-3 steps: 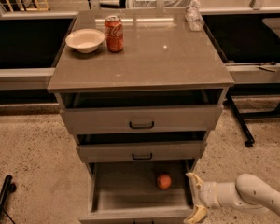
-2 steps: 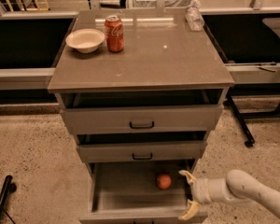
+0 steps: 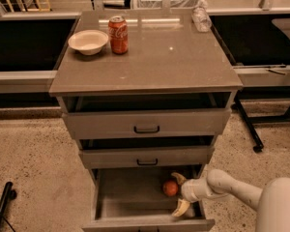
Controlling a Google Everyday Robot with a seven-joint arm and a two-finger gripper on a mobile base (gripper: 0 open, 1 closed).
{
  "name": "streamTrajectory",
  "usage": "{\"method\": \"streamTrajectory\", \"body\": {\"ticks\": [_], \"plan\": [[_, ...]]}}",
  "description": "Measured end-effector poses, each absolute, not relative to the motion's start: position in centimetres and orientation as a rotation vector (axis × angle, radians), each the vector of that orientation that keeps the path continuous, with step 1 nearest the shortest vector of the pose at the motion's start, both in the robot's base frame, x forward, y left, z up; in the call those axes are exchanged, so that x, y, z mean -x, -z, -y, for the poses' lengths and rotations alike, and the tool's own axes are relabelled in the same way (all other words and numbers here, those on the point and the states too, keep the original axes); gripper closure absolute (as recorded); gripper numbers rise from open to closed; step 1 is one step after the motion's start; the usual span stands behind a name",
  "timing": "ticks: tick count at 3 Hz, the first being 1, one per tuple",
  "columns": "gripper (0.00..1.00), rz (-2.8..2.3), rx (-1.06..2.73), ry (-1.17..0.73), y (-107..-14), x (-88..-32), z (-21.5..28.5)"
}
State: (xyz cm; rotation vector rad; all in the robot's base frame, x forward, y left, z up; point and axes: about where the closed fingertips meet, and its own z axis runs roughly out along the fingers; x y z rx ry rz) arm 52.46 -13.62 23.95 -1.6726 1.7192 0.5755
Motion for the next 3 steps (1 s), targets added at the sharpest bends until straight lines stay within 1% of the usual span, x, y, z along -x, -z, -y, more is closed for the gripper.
{"method": "streamTrajectory", "body": {"ticks": [1, 3], "plan": [[0.00, -1.739, 1.629, -0.562, -21.1, -54.5, 13.4], [0.18, -1.847, 1.545, -0.488, -17.1, -58.2, 13.5]]}}
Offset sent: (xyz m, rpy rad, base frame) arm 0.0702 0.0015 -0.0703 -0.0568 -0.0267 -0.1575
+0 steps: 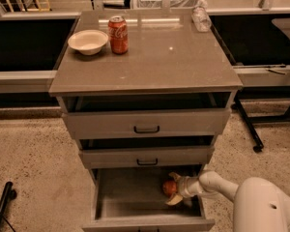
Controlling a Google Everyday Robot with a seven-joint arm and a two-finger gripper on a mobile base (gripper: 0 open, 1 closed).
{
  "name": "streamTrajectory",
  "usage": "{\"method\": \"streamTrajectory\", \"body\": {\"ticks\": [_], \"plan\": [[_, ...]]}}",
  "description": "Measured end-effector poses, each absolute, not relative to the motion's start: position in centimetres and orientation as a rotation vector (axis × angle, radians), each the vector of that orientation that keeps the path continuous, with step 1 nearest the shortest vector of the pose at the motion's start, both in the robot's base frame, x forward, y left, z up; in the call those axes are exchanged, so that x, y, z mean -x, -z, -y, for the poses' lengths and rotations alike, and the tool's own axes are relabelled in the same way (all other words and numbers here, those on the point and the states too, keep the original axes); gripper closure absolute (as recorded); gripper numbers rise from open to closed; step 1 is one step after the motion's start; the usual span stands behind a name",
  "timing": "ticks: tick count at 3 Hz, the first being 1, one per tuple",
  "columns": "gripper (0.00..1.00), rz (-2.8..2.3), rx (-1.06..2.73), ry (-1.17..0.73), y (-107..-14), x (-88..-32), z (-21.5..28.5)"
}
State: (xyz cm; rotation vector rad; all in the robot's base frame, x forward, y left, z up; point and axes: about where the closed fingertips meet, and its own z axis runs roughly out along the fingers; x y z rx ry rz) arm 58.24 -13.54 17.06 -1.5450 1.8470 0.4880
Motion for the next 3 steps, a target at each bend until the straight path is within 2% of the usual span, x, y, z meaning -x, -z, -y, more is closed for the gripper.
{"method": "streamTrajectory", "body": {"ticks": [2, 3], "plan": [[0.16, -1.923, 1.460, -0.462, -14.2, -59.9, 15.3], [0.34, -1.922, 1.439, -0.470, -13.7, -60.2, 15.3]]}}
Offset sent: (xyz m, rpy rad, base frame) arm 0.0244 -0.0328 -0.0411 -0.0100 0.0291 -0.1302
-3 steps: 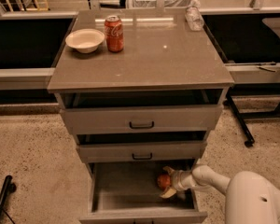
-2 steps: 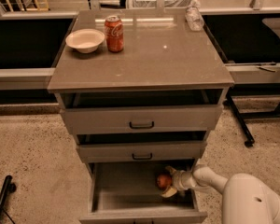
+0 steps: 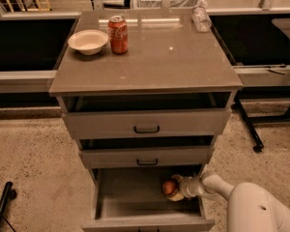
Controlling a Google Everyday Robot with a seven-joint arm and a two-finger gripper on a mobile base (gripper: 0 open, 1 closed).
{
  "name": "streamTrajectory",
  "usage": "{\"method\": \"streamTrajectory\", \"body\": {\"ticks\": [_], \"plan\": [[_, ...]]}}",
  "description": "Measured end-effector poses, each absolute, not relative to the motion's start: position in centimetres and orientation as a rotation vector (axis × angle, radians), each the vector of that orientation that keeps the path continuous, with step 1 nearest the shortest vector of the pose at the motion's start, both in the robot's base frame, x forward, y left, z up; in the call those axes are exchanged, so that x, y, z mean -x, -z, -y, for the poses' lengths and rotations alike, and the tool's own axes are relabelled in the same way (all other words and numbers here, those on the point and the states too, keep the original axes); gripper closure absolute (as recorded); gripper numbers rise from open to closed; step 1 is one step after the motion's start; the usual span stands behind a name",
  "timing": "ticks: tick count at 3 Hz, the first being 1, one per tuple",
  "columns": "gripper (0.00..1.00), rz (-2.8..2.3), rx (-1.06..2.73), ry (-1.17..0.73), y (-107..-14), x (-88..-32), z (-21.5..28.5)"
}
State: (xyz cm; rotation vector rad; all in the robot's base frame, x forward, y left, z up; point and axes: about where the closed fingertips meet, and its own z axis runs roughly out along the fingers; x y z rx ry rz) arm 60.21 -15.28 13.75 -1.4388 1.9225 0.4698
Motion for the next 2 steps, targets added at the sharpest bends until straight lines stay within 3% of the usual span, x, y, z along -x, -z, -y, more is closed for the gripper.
{"method": "streamTrajectory", "body": {"ticks": [1, 2], "plan": [[0.58, -1.897, 1.435, -0.489, -14.0, -60.4, 14.7], [0.89, -1.786, 1.383, -0.575, -16.4, -60.0, 14.3]]}}
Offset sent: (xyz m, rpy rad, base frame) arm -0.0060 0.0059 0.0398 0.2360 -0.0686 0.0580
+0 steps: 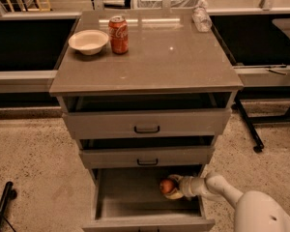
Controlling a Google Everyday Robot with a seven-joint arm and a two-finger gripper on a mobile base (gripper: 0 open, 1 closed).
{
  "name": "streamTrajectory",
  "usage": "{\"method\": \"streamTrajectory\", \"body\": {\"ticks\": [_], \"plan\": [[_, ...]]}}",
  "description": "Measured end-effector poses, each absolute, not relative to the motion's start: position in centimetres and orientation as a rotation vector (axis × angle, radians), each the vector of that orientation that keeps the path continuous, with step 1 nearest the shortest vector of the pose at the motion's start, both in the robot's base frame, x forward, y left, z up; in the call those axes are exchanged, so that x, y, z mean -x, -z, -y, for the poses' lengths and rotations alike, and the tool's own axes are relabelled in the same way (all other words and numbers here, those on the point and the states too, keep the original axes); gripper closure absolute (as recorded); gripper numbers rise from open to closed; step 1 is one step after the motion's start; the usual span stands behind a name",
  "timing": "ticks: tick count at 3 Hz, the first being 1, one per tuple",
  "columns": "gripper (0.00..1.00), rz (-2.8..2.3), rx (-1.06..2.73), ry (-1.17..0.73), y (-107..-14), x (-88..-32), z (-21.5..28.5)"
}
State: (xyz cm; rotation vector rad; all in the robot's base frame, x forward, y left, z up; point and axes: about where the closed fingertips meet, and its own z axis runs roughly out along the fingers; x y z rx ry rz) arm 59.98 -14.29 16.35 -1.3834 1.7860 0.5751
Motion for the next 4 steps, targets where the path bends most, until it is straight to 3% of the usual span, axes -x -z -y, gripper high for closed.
{"method": "streamTrajectory", "body": {"ticks": [1, 4], "plan": [[1.00, -1.548, 1.349, -0.652, -22.7, -57.1, 14.5], [1.00, -0.902, 1.548, -0.585, -51.2, -42.4, 17.8]]}}
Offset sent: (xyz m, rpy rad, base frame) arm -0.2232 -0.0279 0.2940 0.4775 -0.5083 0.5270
